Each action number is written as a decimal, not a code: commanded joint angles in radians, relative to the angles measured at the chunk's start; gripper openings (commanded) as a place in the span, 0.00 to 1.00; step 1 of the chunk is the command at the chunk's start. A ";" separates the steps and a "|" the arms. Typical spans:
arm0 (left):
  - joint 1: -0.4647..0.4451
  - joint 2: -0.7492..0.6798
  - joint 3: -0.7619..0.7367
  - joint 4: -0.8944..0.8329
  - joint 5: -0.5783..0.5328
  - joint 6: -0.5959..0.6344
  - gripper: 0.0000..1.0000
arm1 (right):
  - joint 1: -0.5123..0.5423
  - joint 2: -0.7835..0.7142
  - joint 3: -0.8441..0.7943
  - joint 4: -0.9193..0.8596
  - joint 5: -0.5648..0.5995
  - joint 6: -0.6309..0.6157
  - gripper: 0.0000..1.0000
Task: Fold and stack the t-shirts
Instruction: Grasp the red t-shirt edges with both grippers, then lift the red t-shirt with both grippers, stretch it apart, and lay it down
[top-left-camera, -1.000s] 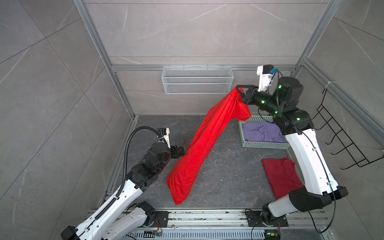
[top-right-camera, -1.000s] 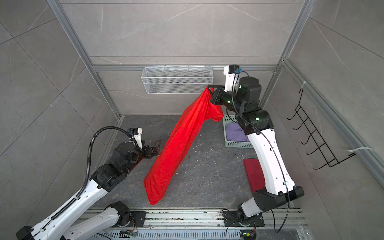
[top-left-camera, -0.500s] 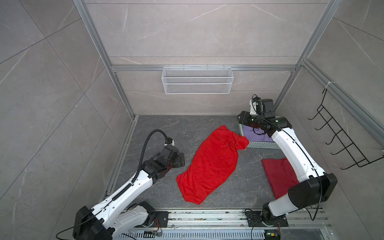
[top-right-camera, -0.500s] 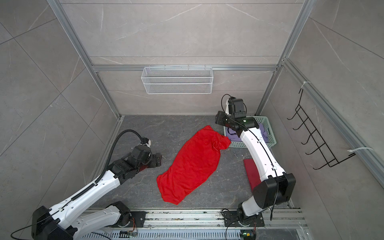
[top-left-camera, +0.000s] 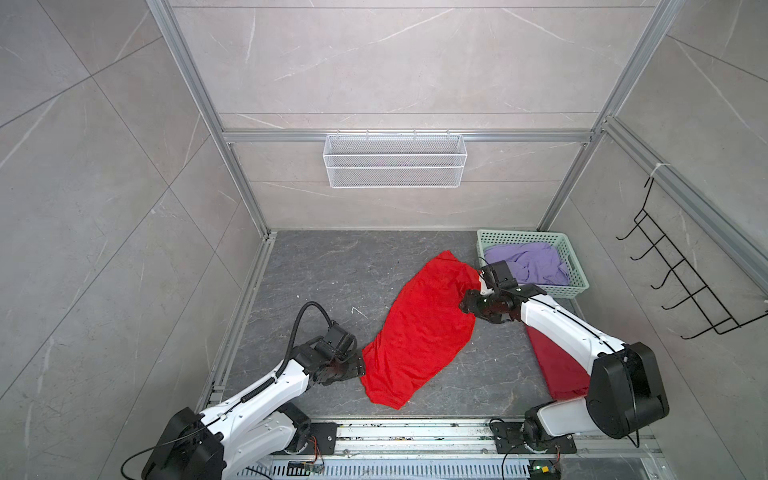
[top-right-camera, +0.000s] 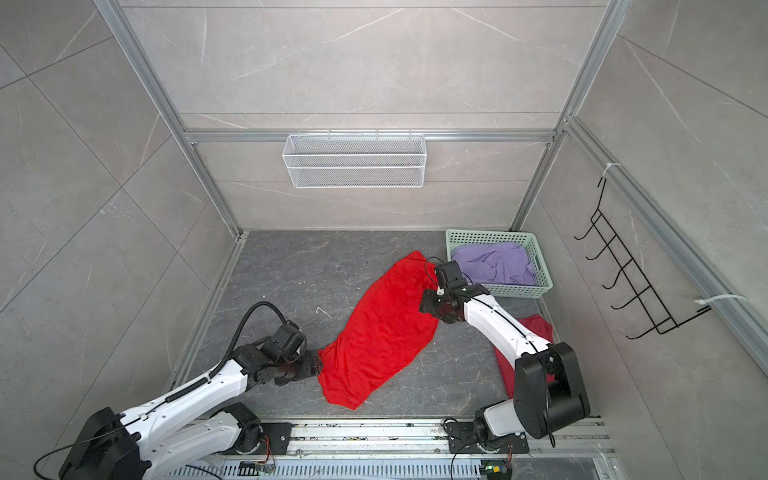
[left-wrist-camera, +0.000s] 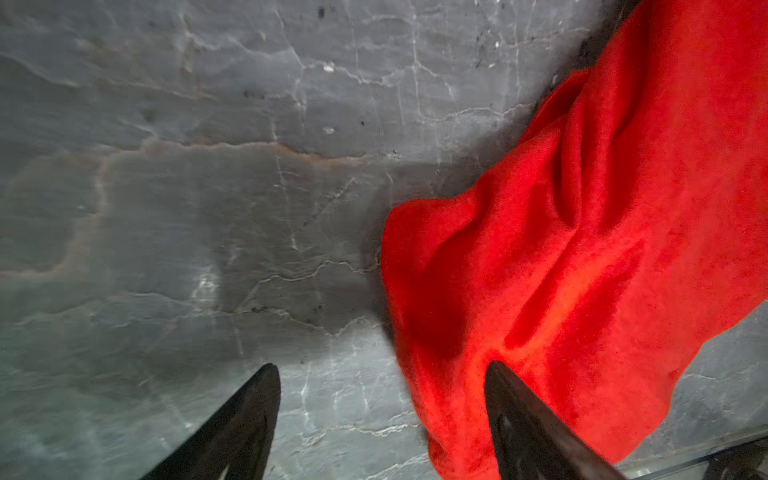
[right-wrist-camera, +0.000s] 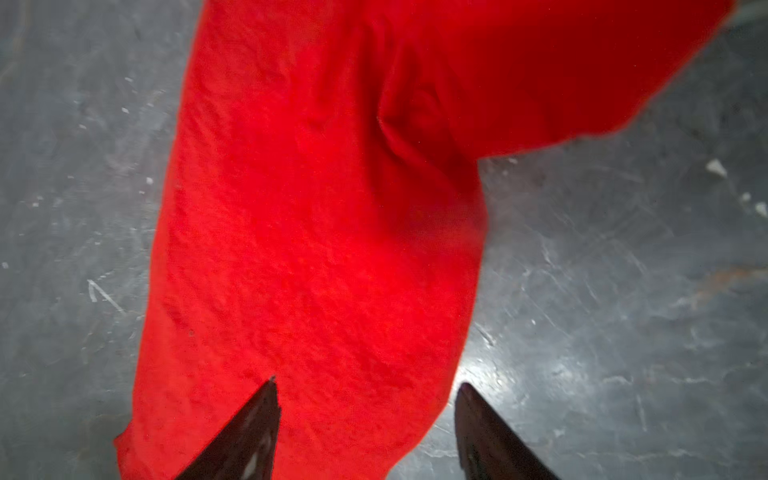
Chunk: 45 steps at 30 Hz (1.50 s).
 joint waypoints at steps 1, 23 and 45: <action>-0.008 0.064 0.004 0.142 0.065 -0.045 0.71 | 0.000 -0.019 -0.060 0.114 0.041 0.065 0.68; -0.021 -0.154 0.439 -0.073 -0.168 0.193 0.00 | 0.038 -0.094 0.175 0.118 -0.015 0.017 0.00; -0.021 -0.354 0.741 -0.071 -0.289 0.435 0.00 | 0.040 -0.221 0.694 -0.135 -0.156 -0.220 0.00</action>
